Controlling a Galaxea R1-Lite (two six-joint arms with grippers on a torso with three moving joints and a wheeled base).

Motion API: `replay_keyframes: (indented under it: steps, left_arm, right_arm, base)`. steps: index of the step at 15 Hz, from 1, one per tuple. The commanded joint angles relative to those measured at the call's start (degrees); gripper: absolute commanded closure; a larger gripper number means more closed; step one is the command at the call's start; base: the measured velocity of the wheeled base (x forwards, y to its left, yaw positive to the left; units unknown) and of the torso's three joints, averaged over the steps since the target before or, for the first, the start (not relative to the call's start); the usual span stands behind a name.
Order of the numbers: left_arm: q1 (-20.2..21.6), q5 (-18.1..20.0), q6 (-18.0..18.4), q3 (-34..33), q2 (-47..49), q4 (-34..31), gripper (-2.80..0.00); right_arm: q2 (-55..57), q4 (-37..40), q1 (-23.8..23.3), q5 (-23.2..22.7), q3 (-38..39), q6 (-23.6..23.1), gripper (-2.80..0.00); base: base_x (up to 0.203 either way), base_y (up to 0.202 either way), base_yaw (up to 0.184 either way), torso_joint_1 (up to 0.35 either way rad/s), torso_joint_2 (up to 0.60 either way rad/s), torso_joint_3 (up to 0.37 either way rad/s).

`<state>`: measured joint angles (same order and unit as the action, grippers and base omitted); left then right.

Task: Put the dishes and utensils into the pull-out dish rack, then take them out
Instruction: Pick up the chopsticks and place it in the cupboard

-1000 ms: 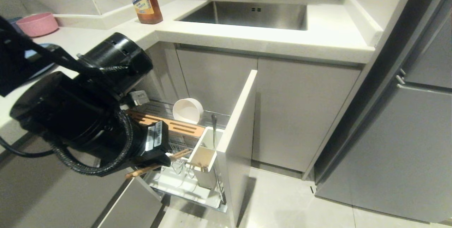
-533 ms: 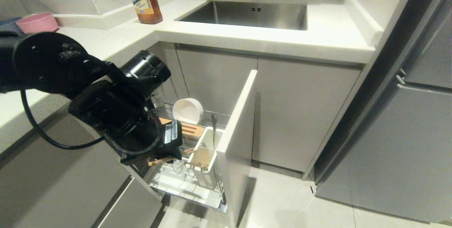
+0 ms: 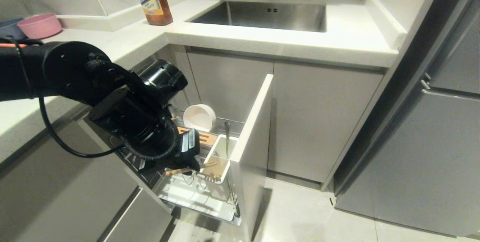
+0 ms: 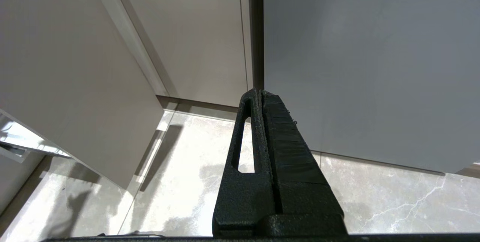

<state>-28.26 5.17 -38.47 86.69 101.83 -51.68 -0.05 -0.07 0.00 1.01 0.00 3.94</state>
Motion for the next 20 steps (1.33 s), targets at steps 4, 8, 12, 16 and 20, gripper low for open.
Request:
replay_keyframes:
  steps: [4, 8, 12, 16, 20]
  left_arm:
    - [1.5, 0.1, 0.9, 0.1, 3.7, 1.1, 0.00]
    - [2.8, 0.3, 1.3, 0.6, 7.7, 3.4, 0.00]
    - [4.8, 4.0, 3.6, 3.1, 11.9, 3.9, 0.00]
    - [5.1, 5.0, 4.9, 4.1, 15.1, 4.0, 0.00]
    - [6.1, 5.0, 5.0, 4.8, 17.0, 4.0, 0.00]
  right_arm:
    - [0.0, 0.0, 0.0, 0.0, 0.0, 0.0, 0.00]
    - [0.0, 0.0, 0.0, 0.0, 0.0, 0.0, 0.00]
    - [0.0, 0.0, 0.0, 0.0, 0.0, 0.0, 0.00]
    - [0.0, 0.0, 0.0, 0.0, 0.0, 0.0, 0.00]
    - [0.0, 0.0, 0.0, 0.0, 0.0, 0.0, 0.00]
  base:
    - [0.000, 0.000, 0.000, 0.000, 0.00, 0.000]
    - [0.000, 0.000, 0.000, 0.000, 0.00, 0.000]
    - [0.000, 0.000, 0.000, 0.000, 0.00, 0.000]
    - [0.000, 0.000, 0.000, 0.000, 0.00, 0.000]
    - [0.000, 0.000, 0.000, 0.000, 0.00, 0.000]
